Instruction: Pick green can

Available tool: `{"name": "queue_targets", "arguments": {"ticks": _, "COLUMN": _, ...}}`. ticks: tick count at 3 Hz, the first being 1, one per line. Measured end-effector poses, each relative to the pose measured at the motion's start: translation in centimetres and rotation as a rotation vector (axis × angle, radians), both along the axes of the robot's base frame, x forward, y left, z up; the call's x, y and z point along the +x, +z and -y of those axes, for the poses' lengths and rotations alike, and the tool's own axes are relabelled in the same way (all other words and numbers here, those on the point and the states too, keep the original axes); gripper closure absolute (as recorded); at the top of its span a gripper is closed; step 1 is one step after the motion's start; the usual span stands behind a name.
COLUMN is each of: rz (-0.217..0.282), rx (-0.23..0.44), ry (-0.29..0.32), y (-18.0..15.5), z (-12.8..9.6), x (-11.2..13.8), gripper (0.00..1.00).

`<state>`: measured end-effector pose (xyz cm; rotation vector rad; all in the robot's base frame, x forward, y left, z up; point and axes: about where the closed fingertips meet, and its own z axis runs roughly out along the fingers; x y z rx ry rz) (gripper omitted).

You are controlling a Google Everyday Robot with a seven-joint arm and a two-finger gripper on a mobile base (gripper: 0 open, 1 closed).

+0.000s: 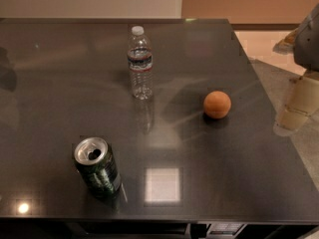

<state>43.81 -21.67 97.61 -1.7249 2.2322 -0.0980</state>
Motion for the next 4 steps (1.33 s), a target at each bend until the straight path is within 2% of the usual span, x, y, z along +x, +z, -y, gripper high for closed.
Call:
{"name": "queue_targets", "arguments": {"ticks": 1, "rz": 0.000, "rx": 0.000, "ry": 0.000, "y": 0.0, "z": 0.0, "x": 0.0, "gripper": 0.00}}
{"name": "queue_targets", "arguments": {"ticks": 2, "rz": 0.010, "rx": 0.072, "ry": 0.029, "y": -0.1, "z": -1.9, "x": -0.1, "gripper": 0.00}}
{"name": "queue_targets", "arguments": {"ticks": 4, "rz": 0.035, "rx": 0.381, "ry": 0.178, "y": -0.6, "z": -10.8, "x": -0.4, "gripper": 0.00}}
